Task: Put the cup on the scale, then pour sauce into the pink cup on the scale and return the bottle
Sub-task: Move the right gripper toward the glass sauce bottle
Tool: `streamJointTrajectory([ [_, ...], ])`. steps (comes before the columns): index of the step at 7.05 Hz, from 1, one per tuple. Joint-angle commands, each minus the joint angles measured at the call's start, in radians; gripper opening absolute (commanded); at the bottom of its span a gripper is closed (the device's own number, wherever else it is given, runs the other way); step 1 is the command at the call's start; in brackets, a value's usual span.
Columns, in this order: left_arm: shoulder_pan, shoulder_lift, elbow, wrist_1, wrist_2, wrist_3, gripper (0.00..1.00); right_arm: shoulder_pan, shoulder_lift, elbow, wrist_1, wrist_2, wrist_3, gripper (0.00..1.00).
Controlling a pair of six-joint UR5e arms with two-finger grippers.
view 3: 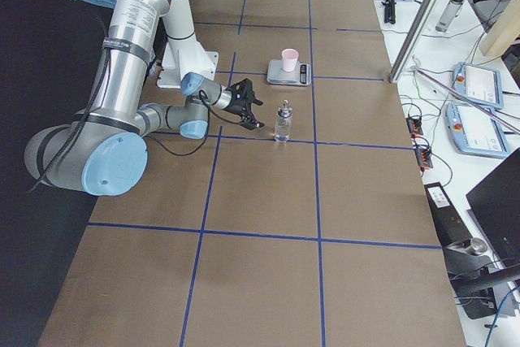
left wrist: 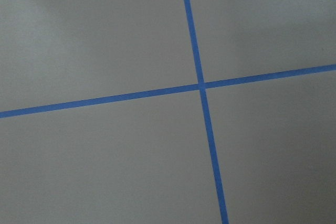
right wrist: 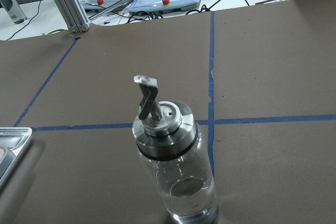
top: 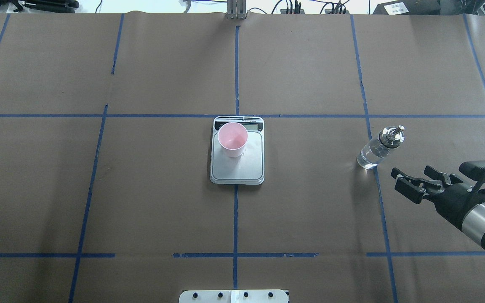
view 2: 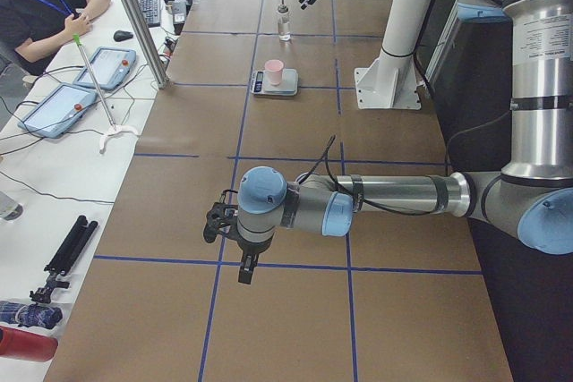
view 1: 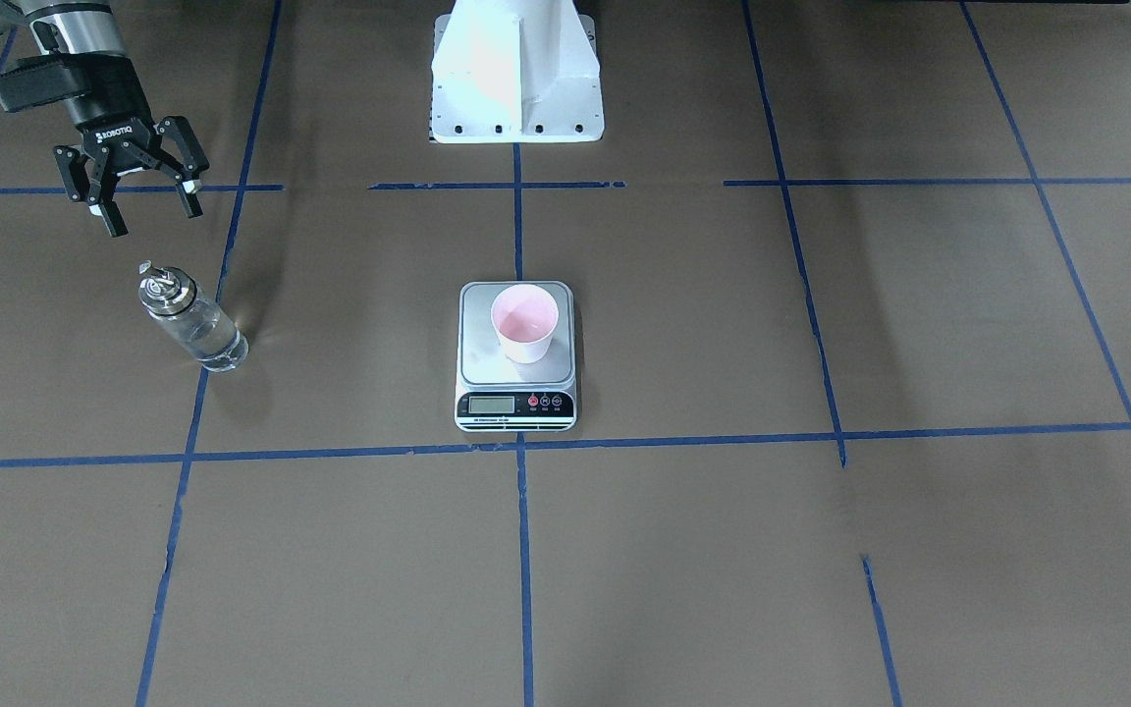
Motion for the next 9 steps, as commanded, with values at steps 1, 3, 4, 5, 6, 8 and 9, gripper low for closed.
streamJointTrajectory([
  [1,0.001,0.0,0.0,0.002,0.01,-0.001,1.0,-0.052,0.014,-0.031,-0.001,-0.096,-0.002,1.0],
  [3,0.001,0.002,-0.002,0.002,0.008,-0.001,1.0,-0.092,0.07,-0.112,-0.004,-0.196,-0.059,1.0],
  [4,0.001,0.003,-0.003,0.002,0.008,0.001,1.0,-0.094,0.11,-0.16,-0.004,-0.21,-0.061,1.0],
  [5,0.001,0.003,-0.003,0.004,0.008,0.001,1.0,-0.094,0.145,-0.198,-0.004,-0.226,-0.074,1.0],
  [6,0.001,0.003,-0.003,0.002,0.008,0.001,1.0,-0.094,0.172,-0.225,-0.001,-0.235,-0.101,1.0],
  [8,0.001,0.007,-0.003,0.004,0.01,-0.001,1.0,-0.094,0.23,-0.284,0.002,-0.235,-0.103,1.0],
  [9,0.001,0.007,-0.003,0.004,0.01,-0.001,1.0,-0.094,0.258,-0.314,0.003,-0.236,-0.103,1.0],
])
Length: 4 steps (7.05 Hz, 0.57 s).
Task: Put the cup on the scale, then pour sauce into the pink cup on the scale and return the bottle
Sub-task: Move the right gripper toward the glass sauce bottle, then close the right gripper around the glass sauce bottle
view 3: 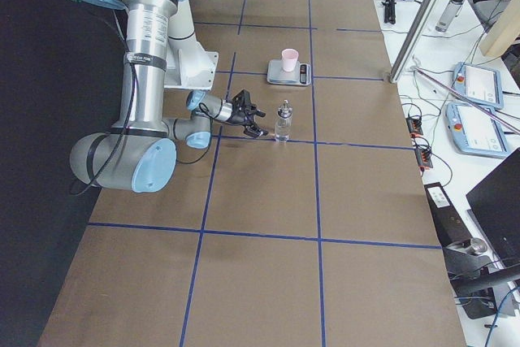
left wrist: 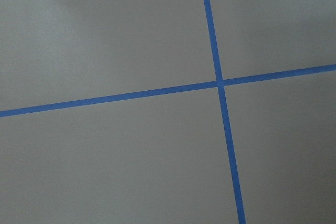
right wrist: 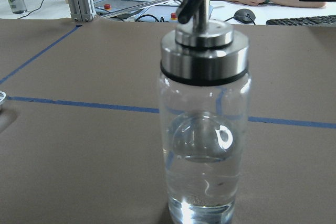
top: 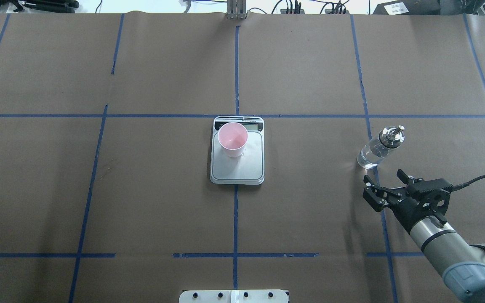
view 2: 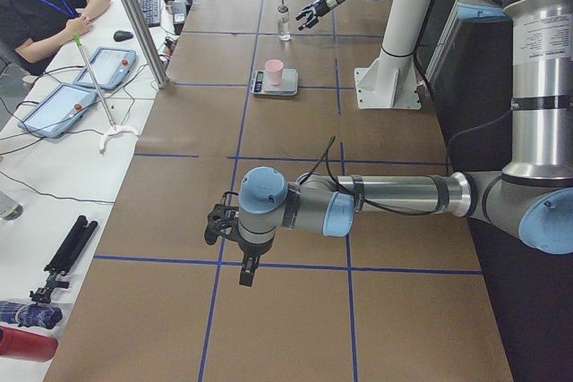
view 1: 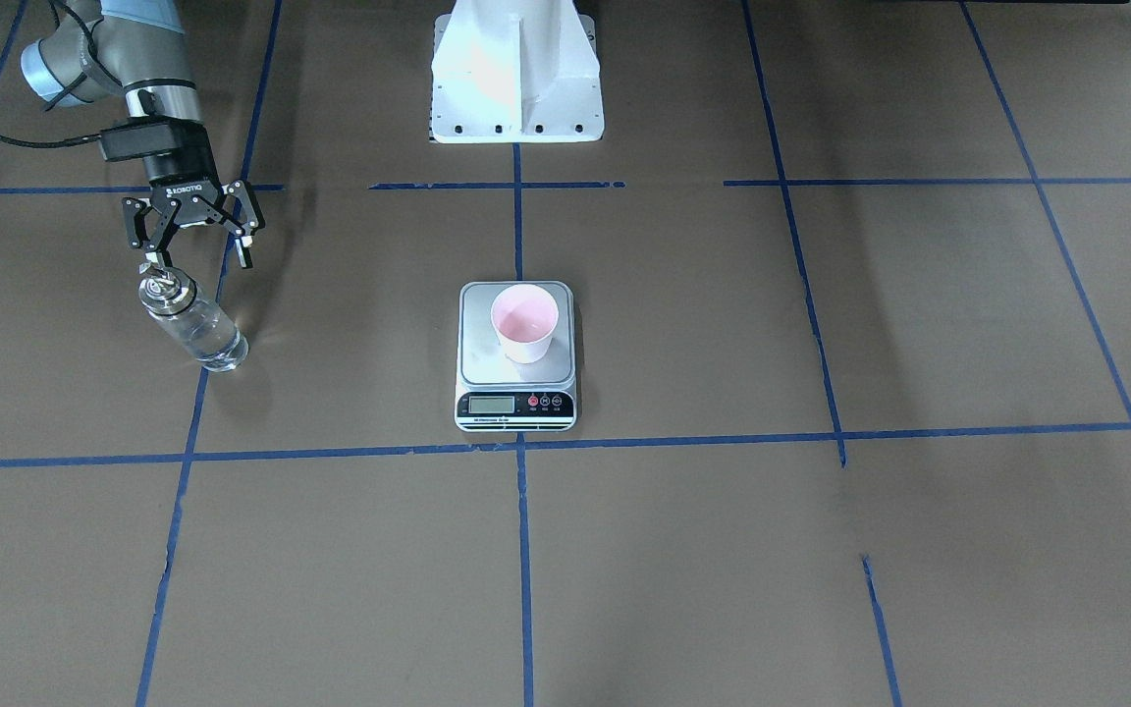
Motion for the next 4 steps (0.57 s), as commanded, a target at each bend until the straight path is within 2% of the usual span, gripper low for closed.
streamJointTrajectory([
  [1,0.0,0.001,0.0,0.0,0.0,0.0,1.0,0.006,0.04,-0.043,0.002,-0.002,-0.006,1.0],
  [4,0.0,0.001,0.0,0.0,0.0,0.001,1.0,0.021,0.04,-0.052,0.003,-0.011,-0.034,1.0],
])
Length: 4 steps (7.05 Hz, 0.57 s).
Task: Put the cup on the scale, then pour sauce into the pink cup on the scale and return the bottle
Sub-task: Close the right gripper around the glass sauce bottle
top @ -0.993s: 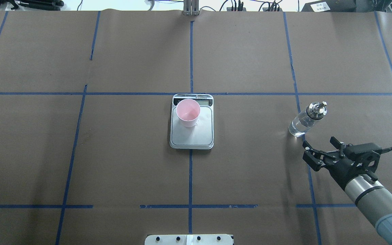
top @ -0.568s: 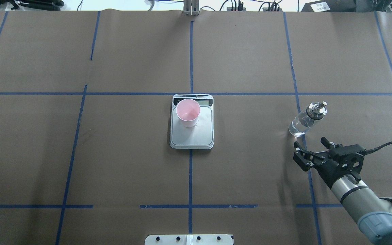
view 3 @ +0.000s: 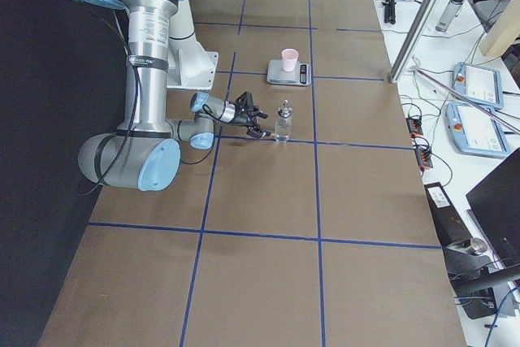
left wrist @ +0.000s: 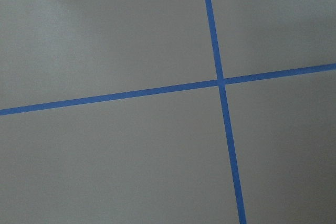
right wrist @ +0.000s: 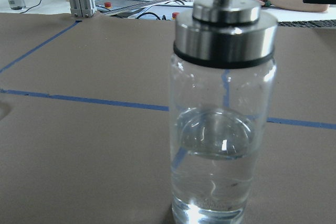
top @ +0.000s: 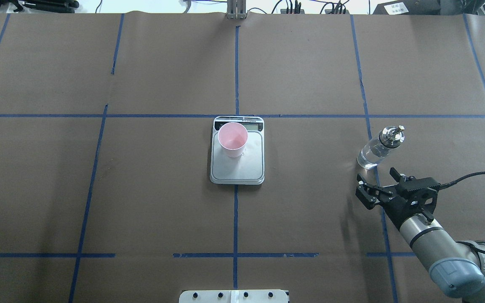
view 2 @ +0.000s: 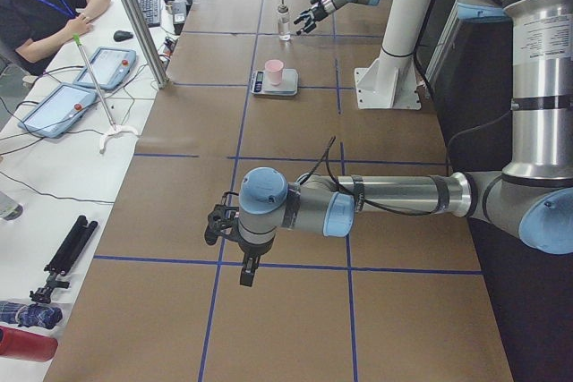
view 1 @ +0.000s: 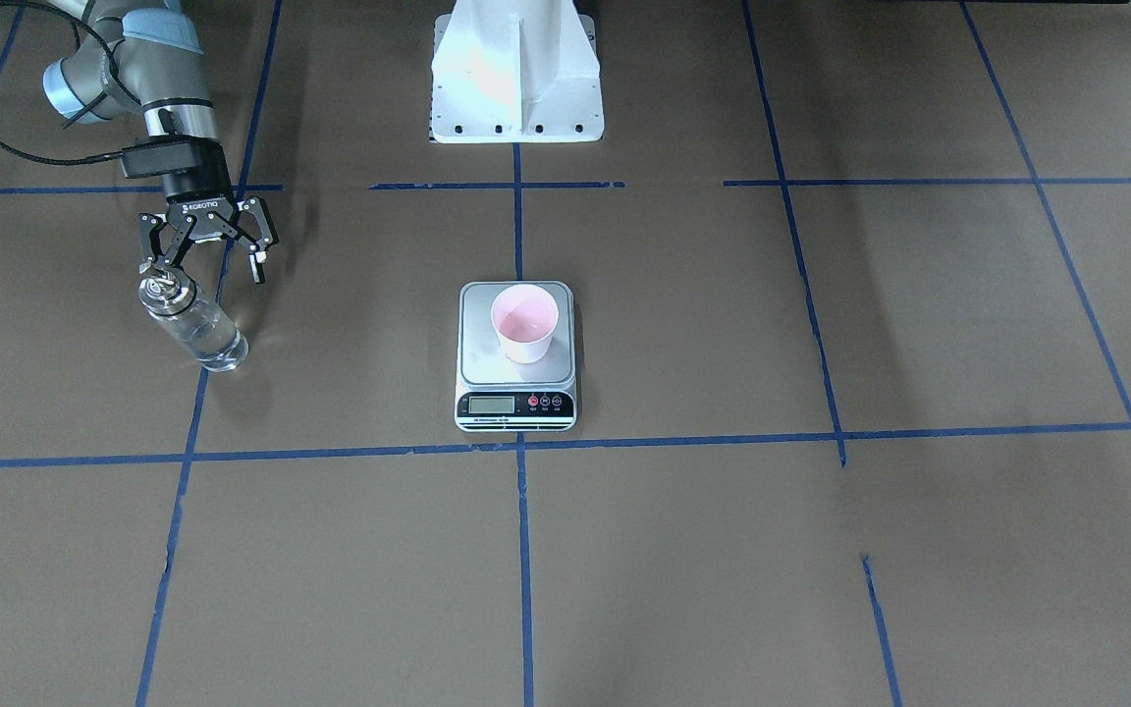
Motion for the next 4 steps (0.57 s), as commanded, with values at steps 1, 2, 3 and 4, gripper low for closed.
streamJointTrajectory([
  [1,0.0,0.0,0.0,0.0,-0.001,0.0,1.0,0.016,0.002,-0.024,0.001,-0.011,-0.005,1.0],
  [2,0.0,0.0,0.0,0.0,0.001,0.0,1.0,0.031,0.002,-0.032,0.001,-0.011,-0.006,1.0],
  [3,0.0,0.0,0.0,0.0,0.001,0.0,1.0,0.039,0.011,-0.033,0.001,-0.009,-0.011,1.0],
  [4,0.0,0.0,0.0,0.0,0.001,0.0,1.0,0.053,0.06,-0.062,0.001,-0.009,-0.013,1.0],
])
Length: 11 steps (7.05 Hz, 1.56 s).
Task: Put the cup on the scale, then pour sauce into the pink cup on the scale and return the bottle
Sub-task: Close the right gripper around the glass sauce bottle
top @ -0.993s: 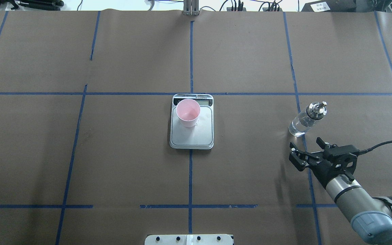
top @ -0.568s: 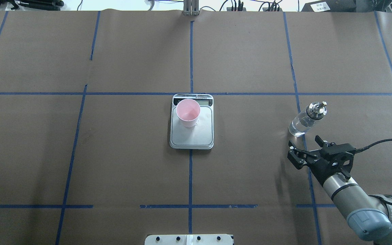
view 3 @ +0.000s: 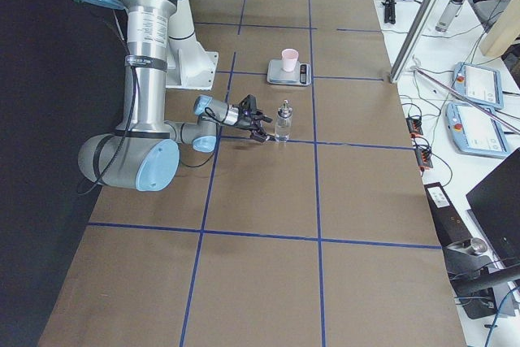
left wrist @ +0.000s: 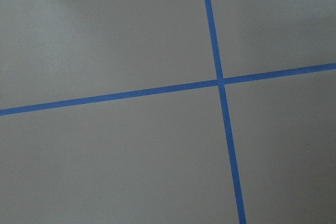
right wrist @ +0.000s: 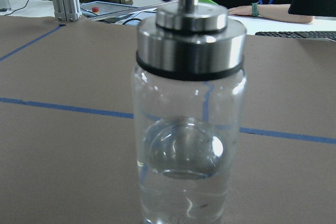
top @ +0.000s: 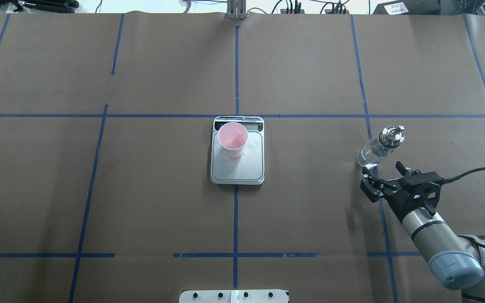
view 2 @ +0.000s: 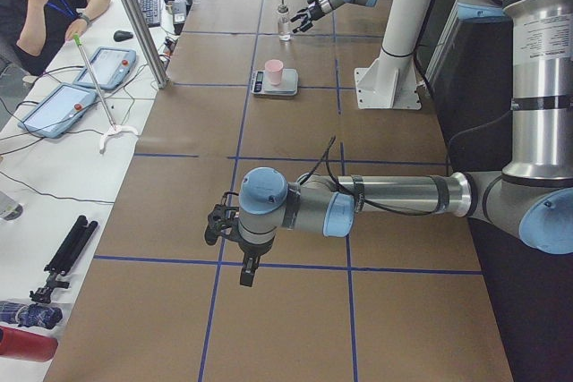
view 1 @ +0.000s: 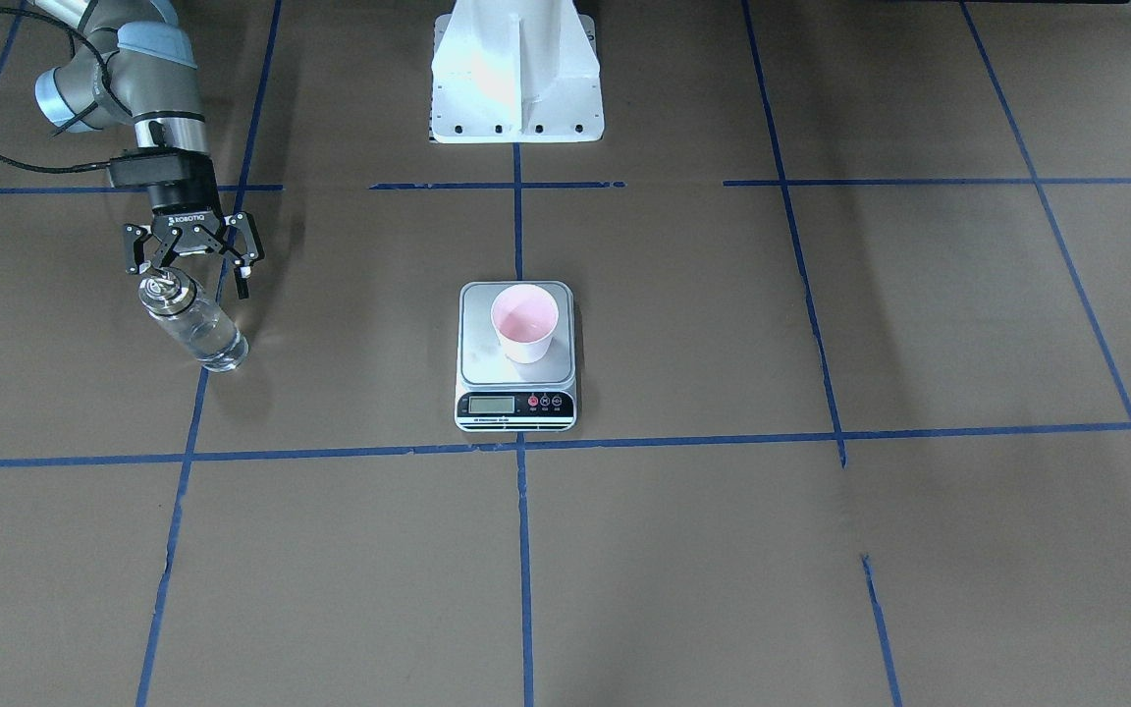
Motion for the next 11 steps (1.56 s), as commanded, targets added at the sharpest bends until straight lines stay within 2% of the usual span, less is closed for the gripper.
streamJointTrajectory([
  [1,0.0,0.0,0.0,0.0,0.0,0.0,1.0,0.035,0.082,-0.077,0.003,0.003,-0.018,1.0],
  [11,0.0,0.0,0.0,0.0,0.0,-0.002,1.0,0.086,0.098,-0.086,0.008,0.006,-0.028,1.0],
])
